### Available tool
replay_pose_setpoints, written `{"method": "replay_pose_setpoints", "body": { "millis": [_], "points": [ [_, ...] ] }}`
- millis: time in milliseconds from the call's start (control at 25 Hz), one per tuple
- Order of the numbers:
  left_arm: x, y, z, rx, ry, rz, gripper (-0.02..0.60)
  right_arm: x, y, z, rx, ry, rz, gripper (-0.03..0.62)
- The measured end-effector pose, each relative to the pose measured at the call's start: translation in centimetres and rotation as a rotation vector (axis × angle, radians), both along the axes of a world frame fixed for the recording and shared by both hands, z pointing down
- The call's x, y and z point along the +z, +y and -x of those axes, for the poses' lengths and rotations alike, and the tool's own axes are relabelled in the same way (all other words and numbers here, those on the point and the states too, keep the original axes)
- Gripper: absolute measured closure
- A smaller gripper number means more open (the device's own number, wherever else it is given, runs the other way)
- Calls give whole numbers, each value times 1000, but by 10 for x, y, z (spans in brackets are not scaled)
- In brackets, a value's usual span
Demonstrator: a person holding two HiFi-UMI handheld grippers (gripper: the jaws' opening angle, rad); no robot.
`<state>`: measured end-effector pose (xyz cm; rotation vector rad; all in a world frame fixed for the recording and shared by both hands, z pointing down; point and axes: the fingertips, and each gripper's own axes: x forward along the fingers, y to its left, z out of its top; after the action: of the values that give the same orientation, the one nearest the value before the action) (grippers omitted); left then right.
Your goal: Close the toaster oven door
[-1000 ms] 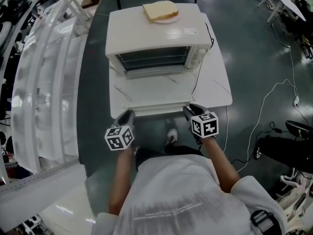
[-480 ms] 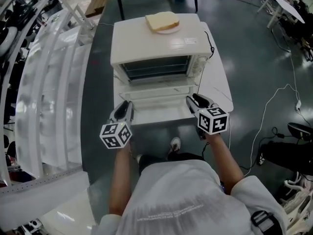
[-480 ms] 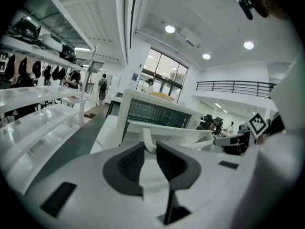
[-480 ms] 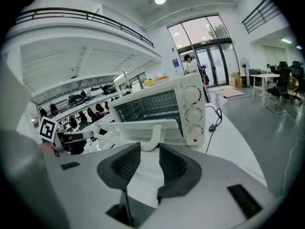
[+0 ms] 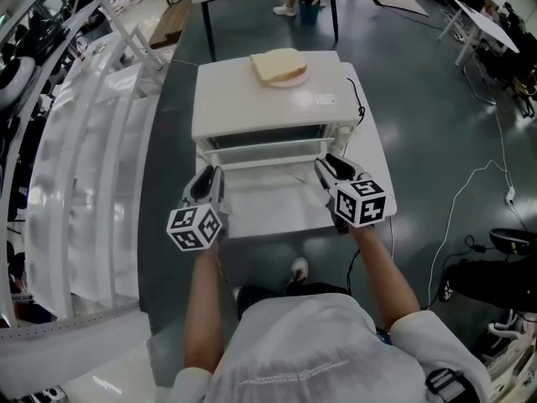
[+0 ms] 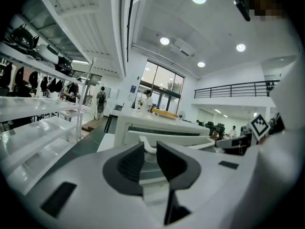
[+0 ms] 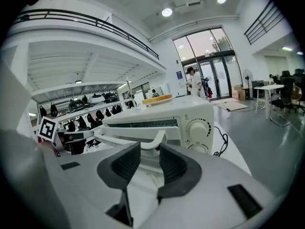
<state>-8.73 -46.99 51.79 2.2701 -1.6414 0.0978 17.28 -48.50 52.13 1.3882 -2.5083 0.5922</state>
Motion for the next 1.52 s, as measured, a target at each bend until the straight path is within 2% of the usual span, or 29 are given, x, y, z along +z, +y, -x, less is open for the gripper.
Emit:
{"method": "replay_pose_setpoints", "body": {
  "millis": [120,240,280,440,680,880,1080,1200,1400,1520],
  "points": [
    [-7,-16,1,-13,4,-18,509,-2,-15,1,-6,57,-13,462],
    [-10,-28,3,-30,4,-32,509,17,-20,6,-36,171,43,482],
    [-11,-32,3,-33,-1,-33,509,21,-21,8,-43,173,47,482],
    [-13,-39,1,-14,-29,-26,509,12,-28,10,-30,74,20,482],
    [-14,-39,3,-30,-19,-39,509,9,-32,9,-37,86,18,488],
    [-16,-35,1,-11,-108,-2,509,0,-28,0,-30,100,-2,488],
    [-43,-28,-9,13,-172,-46,509,-36,-30,-31,14,132,-65,488],
    [-64,-23,-24,62,-225,-75,511,-64,-29,-45,24,165,-130,493],
    [-105,-13,-38,109,-298,-140,543,-124,-19,-41,-11,217,-287,542],
    [-131,-4,-45,123,-334,-191,555,-155,-6,-32,-38,201,-358,557]
  ]
}}
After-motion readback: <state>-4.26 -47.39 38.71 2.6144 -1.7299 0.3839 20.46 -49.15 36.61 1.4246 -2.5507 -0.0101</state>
